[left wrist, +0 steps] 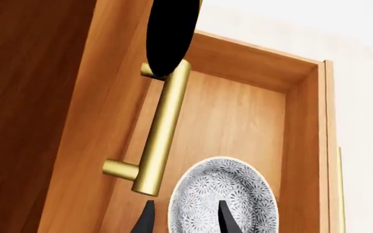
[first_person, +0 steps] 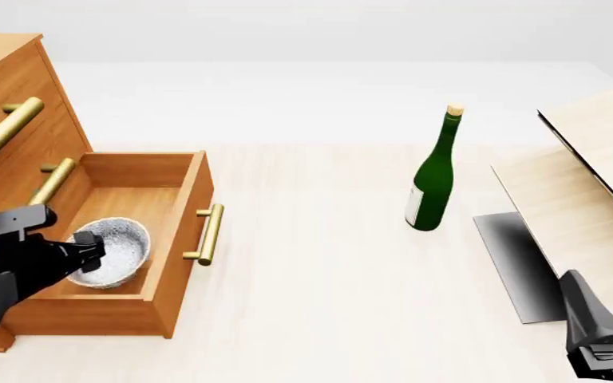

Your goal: Put the bowl in the bottom drawer of the cabinet and close it.

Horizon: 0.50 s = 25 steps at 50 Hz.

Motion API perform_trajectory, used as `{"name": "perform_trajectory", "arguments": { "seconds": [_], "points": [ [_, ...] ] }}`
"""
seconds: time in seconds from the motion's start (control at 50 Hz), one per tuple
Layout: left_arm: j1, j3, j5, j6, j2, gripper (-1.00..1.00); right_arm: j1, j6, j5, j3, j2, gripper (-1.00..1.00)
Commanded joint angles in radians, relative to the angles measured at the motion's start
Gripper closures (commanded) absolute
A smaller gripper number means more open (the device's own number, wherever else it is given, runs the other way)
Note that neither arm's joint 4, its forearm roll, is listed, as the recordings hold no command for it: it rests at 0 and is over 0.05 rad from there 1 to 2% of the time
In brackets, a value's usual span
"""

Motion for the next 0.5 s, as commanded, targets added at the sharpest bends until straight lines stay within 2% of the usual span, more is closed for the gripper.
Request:
{"name": "perform_trajectory", "arguments": {
  "seconds": [0.02, 0.5],
  "points": [
    [-0.001, -0.004, -0.01, 0.0, 0.022, -1.0, 0.0, 0.0, 0.0, 0.0, 0.0, -1.0],
    [-0.016, 0.0, 0.015, -0.004, -0.023, -1.0, 0.0, 0.0, 0.0, 0.0, 0.0, -1.0]
  ]
}}
